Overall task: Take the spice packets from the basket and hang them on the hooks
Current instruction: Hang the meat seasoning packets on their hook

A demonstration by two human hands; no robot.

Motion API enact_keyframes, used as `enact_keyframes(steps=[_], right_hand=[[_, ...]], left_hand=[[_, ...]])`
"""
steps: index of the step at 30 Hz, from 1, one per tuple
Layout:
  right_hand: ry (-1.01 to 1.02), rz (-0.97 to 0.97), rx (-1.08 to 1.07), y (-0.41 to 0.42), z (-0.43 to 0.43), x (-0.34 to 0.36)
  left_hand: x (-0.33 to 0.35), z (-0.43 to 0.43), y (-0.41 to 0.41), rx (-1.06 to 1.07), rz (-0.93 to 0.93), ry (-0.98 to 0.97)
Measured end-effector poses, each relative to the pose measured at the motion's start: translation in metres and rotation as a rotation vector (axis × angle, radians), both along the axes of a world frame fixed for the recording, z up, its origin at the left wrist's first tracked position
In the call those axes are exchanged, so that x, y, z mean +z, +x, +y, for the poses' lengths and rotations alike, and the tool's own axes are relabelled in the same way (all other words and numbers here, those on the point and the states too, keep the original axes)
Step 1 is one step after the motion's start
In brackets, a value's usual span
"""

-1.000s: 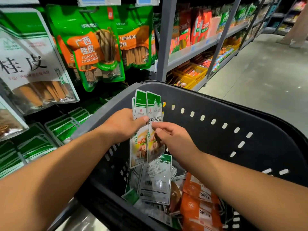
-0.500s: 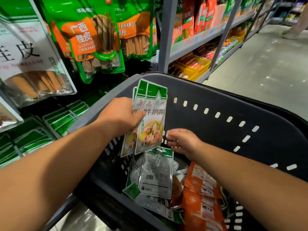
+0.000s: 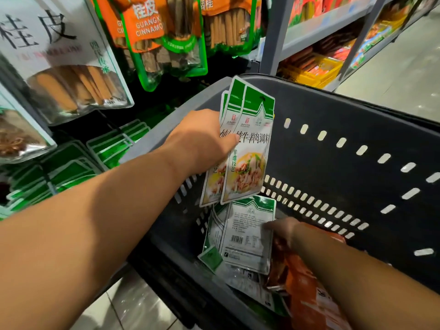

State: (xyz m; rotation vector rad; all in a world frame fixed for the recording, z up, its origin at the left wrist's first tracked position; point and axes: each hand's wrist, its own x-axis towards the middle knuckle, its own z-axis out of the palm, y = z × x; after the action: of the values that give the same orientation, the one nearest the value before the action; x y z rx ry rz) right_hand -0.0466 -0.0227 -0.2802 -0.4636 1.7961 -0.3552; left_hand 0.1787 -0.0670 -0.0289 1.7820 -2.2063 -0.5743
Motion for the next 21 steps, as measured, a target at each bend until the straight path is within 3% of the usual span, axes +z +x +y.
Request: enact_keyframes(steps=[7, 21], right_hand=[[-0.182, -0.084, 0.142, -0.003, -0.013, 0.035], [-0.548, -0.218, -0.018, -0.023, 0.005, 0.193]], left_hand=[[0.000, 0.005, -0.003, 0.015, -0.011, -0.005], [0.035, 0.046, 0.004, 0.036, -0.031, -0.274]])
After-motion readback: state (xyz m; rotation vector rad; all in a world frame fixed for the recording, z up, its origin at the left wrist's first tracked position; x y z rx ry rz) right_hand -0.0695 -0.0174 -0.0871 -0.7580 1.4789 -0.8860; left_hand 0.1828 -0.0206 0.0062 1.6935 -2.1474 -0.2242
